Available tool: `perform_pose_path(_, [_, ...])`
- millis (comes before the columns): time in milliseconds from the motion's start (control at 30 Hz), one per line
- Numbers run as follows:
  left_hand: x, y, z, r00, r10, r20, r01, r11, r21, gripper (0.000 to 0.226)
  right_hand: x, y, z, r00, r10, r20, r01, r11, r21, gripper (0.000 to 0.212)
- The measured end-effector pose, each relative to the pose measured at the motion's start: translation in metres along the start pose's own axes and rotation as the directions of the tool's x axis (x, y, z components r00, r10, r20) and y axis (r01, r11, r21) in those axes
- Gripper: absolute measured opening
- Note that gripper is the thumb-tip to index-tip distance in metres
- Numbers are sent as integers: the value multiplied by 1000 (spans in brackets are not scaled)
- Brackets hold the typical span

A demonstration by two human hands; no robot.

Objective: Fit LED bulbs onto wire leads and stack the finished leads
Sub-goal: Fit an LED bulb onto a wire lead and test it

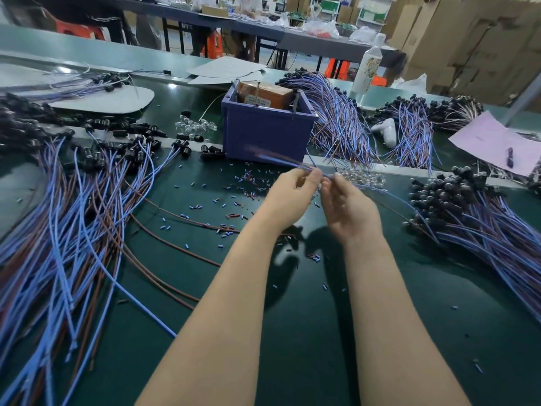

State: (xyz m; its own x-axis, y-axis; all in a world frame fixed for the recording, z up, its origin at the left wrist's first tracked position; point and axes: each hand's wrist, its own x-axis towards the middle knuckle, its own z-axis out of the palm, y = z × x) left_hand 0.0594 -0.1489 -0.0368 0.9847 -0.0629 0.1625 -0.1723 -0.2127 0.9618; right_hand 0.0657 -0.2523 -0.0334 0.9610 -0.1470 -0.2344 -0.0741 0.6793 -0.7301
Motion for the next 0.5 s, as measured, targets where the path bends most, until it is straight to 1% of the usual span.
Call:
perform_pose_path(67, [2, -1, 2, 995, 18, -97, -32, 989, -143, 18, -3, 6, 3, 998, 52, 27, -49, 992, -116, 24])
perform_pose_path(100, [3, -1, 1, 987, 6, -160, -38, 980, -195, 18, -5, 7, 4, 996, 77, 43, -66, 976, -205, 25])
perform_pose_path(133, [5, -3, -1, 975, -16, -224, -36, 973, -226, 19, -7, 7, 4, 992, 102, 78, -71, 940, -333, 28])
perform_pose_path(167, [6, -4, -4, 959, -43, -280, -30, 968, -251, 20, -10, 7, 5, 983, 122, 136, -42, 877, -479, 32])
perform_pose_path(200, [7, -6, -7, 942, -72, -328, -22, 962, -273, 21, -12, 6, 5, 971, 117, 208, 29, 808, -588, 36])
perform_pose_path(233, [8, -9, -9, 924, -97, -369, -14, 958, -286, 22, -14, 6, 5, 959, 59, 278, 140, 754, -642, 36])
perform_pose_path(267, [8, -11, -12, 908, -117, -403, -5, 957, -290, 24, -16, 6, 6, 941, -54, 335, 274, 705, -654, 35])
perform_pose_path(300, [8, -14, -14, 894, -132, -428, 4, 958, -287, 26, -17, 6, 7, 902, -220, 371, 423, 621, -660, 31])
perform_pose_path(333, [9, -16, -15, 886, -140, -442, 10, 959, -283, 28, -17, 7, 7, 827, -397, 398, 556, 479, -680, 27])
perform_pose_path(367, [10, -17, -16, 884, -138, -447, 11, 961, -275, 30, -17, 8, 9, 734, -520, 436, 636, 301, -711, 21])
perform_pose_path(400, [10, -17, -16, 887, -129, -444, 8, 965, -264, 31, -17, 10, 10, 674, -555, 487, 656, 148, -740, 18])
perform_pose_path(433, [11, -17, -16, 893, -115, -435, 3, 969, -248, 31, -16, 13, 9, 668, -520, 533, 643, 42, -765, 19])
perform_pose_path(467, [11, -17, -16, 900, -98, -424, -3, 973, -232, 31, -14, 15, 7, 700, -448, 556, 622, -2, -783, 21])
perform_pose_path(500, [11, -16, -16, 906, -83, -415, -12, 975, -220, 31, -12, 18, 5, 740, -375, 558, 601, -3, -799, 22])
